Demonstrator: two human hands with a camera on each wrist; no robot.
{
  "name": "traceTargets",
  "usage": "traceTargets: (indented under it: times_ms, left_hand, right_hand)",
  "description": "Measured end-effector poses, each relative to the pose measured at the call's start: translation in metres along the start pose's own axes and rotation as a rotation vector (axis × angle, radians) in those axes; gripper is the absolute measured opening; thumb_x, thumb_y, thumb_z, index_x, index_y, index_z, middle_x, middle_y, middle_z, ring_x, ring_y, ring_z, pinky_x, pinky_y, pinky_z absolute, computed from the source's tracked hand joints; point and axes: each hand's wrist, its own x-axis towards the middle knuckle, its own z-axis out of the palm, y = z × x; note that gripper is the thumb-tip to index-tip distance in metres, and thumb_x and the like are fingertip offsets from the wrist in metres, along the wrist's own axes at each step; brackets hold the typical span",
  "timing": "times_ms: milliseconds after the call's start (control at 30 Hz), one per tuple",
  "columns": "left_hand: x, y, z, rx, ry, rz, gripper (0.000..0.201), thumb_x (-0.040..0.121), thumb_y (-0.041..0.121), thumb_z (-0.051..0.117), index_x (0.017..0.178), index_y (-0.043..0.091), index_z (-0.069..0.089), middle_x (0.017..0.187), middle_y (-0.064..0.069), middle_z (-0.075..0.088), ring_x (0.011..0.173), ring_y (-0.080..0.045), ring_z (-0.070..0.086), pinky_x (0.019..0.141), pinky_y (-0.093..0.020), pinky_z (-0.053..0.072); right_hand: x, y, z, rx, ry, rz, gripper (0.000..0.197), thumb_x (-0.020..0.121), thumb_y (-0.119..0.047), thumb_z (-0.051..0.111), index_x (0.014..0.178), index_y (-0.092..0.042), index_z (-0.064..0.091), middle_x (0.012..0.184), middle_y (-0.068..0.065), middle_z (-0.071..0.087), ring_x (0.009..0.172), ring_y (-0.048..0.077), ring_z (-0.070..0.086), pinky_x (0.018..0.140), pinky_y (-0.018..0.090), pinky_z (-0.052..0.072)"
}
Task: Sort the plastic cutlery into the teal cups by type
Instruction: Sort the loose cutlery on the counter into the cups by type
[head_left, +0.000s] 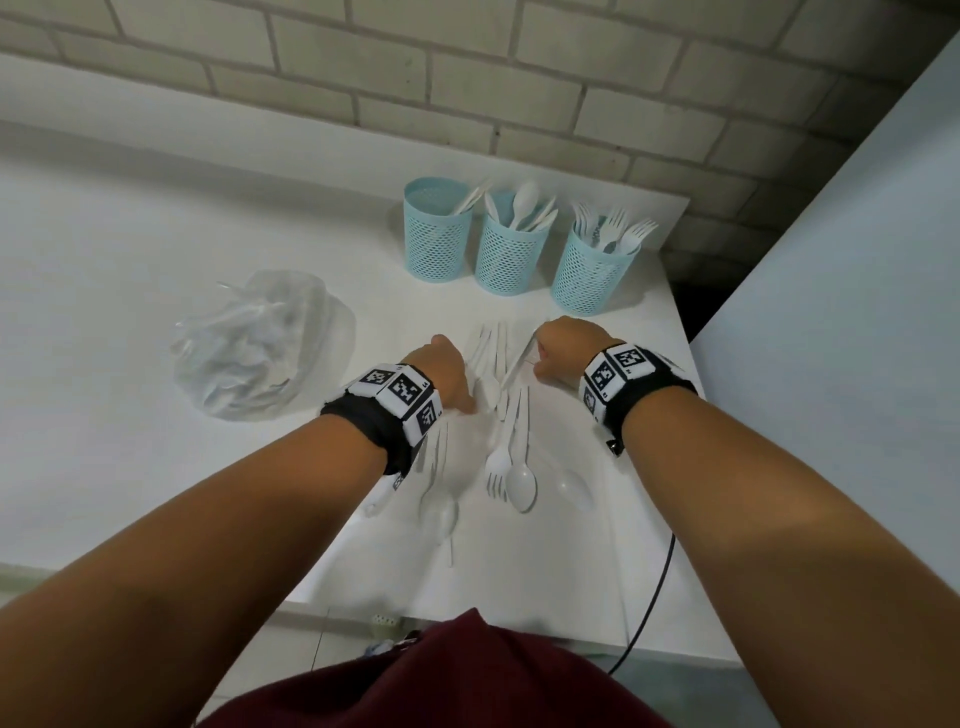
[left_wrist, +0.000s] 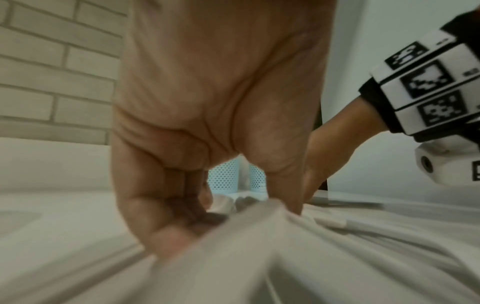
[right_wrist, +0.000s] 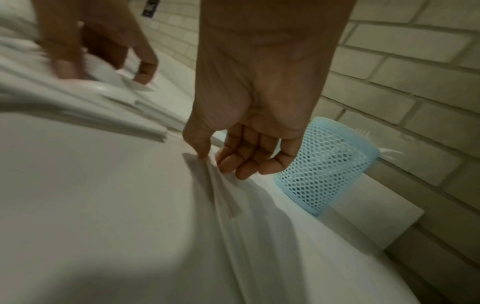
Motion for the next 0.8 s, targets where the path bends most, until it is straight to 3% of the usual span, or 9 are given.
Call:
traceTargets:
  times_ms: [100,200,300,367,467,533,633,733,800]
  left_hand:
    - [0.004,0.0,-0.001,-0.052,0.061,0.038,0.081,0.079,0.035,0.071,0.131,-0.005,0.024,0.123,-0.017,0.054,0.113,-0.031,0.055,0.086,-0.034,0.046]
    - [0.003,-0.002,-0.009,-0.056,0.06,0.069,0.095,0.079,0.044,0.07,0.137,-0.007,0.015,0.127,-0.018,0.052,0.115,-0.031,0.053,0.087,-0.034,0.044]
    - [-0.007,-0.01,-0.022,0.051,-0.045,0.073,0.114,0.071,0.057,0.07,0.142,-0.003,0.005,0.134,-0.017,0.048,0.119,-0.031,0.051,0.097,-0.038,0.043]
    - [-0.014,-0.013,-0.027,0.16,-0.118,0.056,0.116,0.069,0.058,0.072,0.143,0.0,0.004,0.133,-0.015,0.05,0.117,-0.032,0.053,0.1,-0.042,0.044]
    - [-0.021,-0.015,-0.023,0.254,-0.2,0.034,0.114,0.069,0.048,0.077,0.144,0.003,0.003,0.126,-0.015,0.055,0.113,-0.03,0.057,0.098,-0.043,0.046]
    - [-0.02,-0.014,-0.015,0.226,-0.205,0.036,0.11,0.073,0.039,0.077,0.144,0.002,0.002,0.125,-0.018,0.056,0.112,-0.032,0.058,0.097,-0.043,0.047]
    - [-0.017,-0.008,-0.009,0.111,-0.146,0.04,0.096,0.076,0.031,0.076,0.139,-0.003,0.013,0.123,-0.018,0.055,0.11,-0.033,0.06,0.094,-0.041,0.05]
    - [-0.017,-0.002,-0.008,0.064,-0.09,0.049,0.084,0.08,0.027,0.073,0.136,-0.006,0.02,0.126,-0.018,0.051,0.111,-0.032,0.059,0.09,-0.035,0.05]
    - [-0.014,0.0,-0.008,0.019,-0.073,0.065,0.067,0.081,0.022,0.071,0.129,-0.006,0.033,0.116,-0.016,0.054,0.104,-0.029,0.061,0.078,-0.029,0.05]
  right_hand:
    - [-0.005,-0.006,0.0,-0.057,0.02,-0.035,0.012,0.088,-0.016,0.051,0.095,-0.009,0.058,0.098,0.012,0.06,0.094,0.029,0.06,0.07,0.029,0.04]
    - [-0.006,-0.006,0.003,-0.007,0.009,-0.005,0.024,0.088,-0.012,0.048,0.107,-0.004,0.06,0.105,0.012,0.063,0.096,0.03,0.061,0.073,0.029,0.044]
    - [-0.007,-0.005,-0.002,0.179,-0.108,0.114,0.012,0.083,-0.015,0.051,0.078,-0.006,0.059,0.08,0.007,0.06,0.083,0.028,0.061,0.062,0.025,0.045]
    - [-0.007,-0.004,-0.008,0.304,-0.228,0.167,0.017,0.075,-0.014,0.051,0.065,-0.006,0.062,0.064,0.008,0.065,0.069,0.027,0.065,0.063,0.028,0.051]
    - [-0.011,-0.006,-0.015,0.482,-0.382,0.204,0.02,0.076,-0.016,0.055,0.078,-0.001,0.068,0.069,0.013,0.071,0.065,0.026,0.066,0.071,0.037,0.056]
    - [-0.013,-0.009,-0.016,0.577,-0.487,0.211,0.019,0.079,-0.025,0.067,0.077,-0.006,0.066,0.065,0.011,0.066,0.067,0.027,0.066,0.07,0.04,0.056]
    - [-0.014,-0.023,-0.019,0.518,-0.532,0.207,0.041,0.064,-0.045,0.082,0.079,-0.01,0.068,0.064,0.008,0.068,0.065,0.026,0.067,0.069,0.038,0.058]
    - [-0.019,-0.043,-0.022,0.248,-0.418,0.137,0.041,0.072,-0.05,0.074,0.074,-0.011,0.063,0.06,0.002,0.064,0.054,0.018,0.06,0.057,0.024,0.05]
    - [-0.019,-0.052,-0.023,0.214,-0.41,0.134,0.034,0.08,-0.04,0.07,0.07,-0.011,0.056,0.062,0.002,0.059,0.059,0.018,0.057,0.058,0.024,0.047]
